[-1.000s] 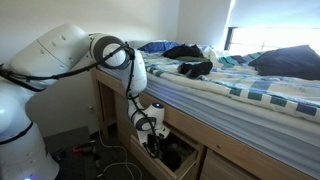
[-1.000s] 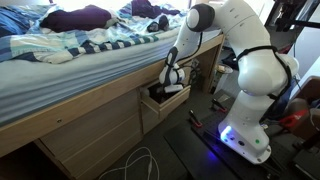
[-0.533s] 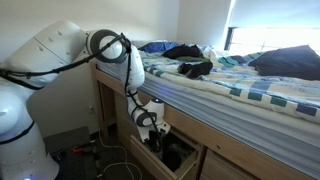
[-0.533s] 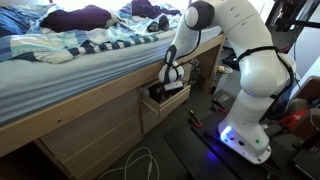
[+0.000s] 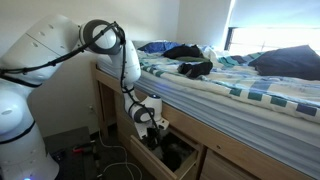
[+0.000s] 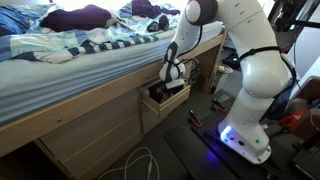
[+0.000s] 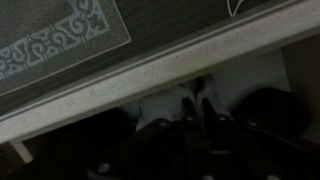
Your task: Take the socks out of the open drawer and put them on the bed
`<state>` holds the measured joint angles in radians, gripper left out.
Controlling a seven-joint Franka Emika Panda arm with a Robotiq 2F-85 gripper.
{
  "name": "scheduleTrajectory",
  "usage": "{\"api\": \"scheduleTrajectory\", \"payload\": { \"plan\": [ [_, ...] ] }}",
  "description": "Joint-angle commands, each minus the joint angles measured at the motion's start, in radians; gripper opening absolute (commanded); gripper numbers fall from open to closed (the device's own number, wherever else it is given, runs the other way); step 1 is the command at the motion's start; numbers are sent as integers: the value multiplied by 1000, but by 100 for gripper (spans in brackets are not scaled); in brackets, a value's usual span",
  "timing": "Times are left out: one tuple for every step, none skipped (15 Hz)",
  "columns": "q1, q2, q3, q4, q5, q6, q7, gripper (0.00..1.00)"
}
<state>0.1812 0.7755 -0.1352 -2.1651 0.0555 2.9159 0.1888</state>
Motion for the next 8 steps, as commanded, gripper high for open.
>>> {"api": "scheduleTrajectory", "payload": {
  "plan": [
    [37, -102, -30, -77, -31, -49, 16, 4],
    [47, -119, -36, -92, -38, -54, 17, 4],
    [57, -139, -42, -113, -50, -62, 16, 4],
    [68, -160, -48, -131, -60, -70, 18, 4],
    [82, -183, -57, -155, -76, -75, 21, 4],
    [98, -208, -69, -181, -93, -77, 29, 4],
    [114, -231, -82, -203, -107, -76, 38, 4],
    [142, -258, -107, -229, -128, -79, 55, 4]
  ]
}}
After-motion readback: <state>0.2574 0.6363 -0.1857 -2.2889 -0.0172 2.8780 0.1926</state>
